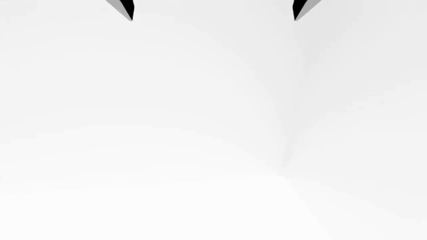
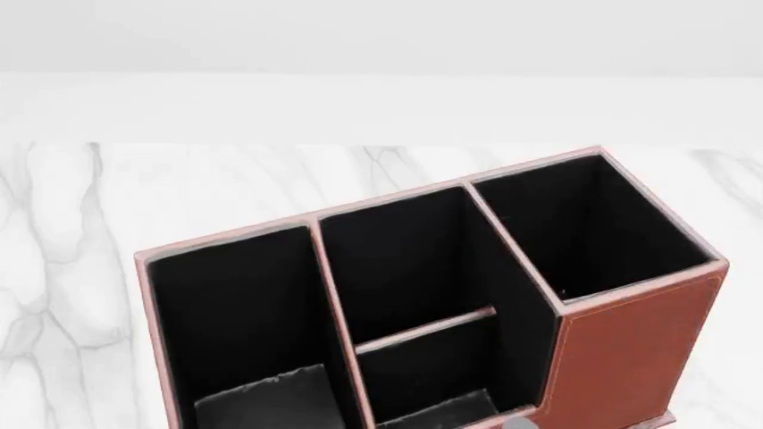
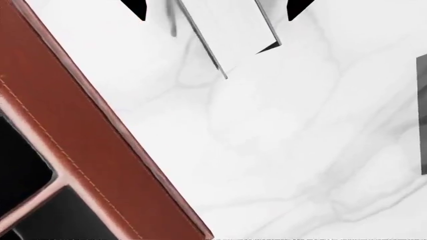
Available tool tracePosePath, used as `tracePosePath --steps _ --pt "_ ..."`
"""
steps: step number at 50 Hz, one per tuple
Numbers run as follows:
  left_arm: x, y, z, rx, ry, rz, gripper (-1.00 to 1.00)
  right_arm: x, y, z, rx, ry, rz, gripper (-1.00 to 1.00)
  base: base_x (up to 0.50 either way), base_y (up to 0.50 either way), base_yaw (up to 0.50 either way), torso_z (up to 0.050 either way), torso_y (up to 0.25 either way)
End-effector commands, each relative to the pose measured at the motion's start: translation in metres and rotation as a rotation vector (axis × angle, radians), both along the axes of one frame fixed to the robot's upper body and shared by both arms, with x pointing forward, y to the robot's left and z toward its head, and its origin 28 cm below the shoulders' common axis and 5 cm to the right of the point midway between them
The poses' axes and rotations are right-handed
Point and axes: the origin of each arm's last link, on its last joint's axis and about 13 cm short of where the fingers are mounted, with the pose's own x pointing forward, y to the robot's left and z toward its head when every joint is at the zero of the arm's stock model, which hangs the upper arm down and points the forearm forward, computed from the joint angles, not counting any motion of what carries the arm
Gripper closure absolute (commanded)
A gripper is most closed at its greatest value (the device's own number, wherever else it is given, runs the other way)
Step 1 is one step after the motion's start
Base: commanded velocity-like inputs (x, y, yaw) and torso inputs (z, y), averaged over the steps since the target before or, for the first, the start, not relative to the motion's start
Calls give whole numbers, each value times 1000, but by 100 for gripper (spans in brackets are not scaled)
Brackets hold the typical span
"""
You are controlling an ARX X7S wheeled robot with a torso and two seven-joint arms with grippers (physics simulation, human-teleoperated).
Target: Pick up the book and place it in the front compartment of the caddy.
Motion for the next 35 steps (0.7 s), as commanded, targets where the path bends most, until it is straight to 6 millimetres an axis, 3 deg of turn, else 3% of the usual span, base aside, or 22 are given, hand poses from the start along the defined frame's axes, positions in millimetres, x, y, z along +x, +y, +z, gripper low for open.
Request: tracePosePath --steps 1,19,20,35 --pt "0 0 0 -1 2 -1 -100 -1 -3 -11 -27 33 -23 -100 0 0 0 0 0" --pt "0 0 -1 -3 2 0 -100 -5 -2 -25 -47 76 -16 -100 0 0 0 0 0" --pt "0 0 0 -3 2 0 -100 -4 -2 -25 -46 70 -15 100 0 0 0 0 0" --pt "-1 1 -1 -8 2 3 -100 -2 0 -3 -1 9 -20 100 0 0 0 -1 0"
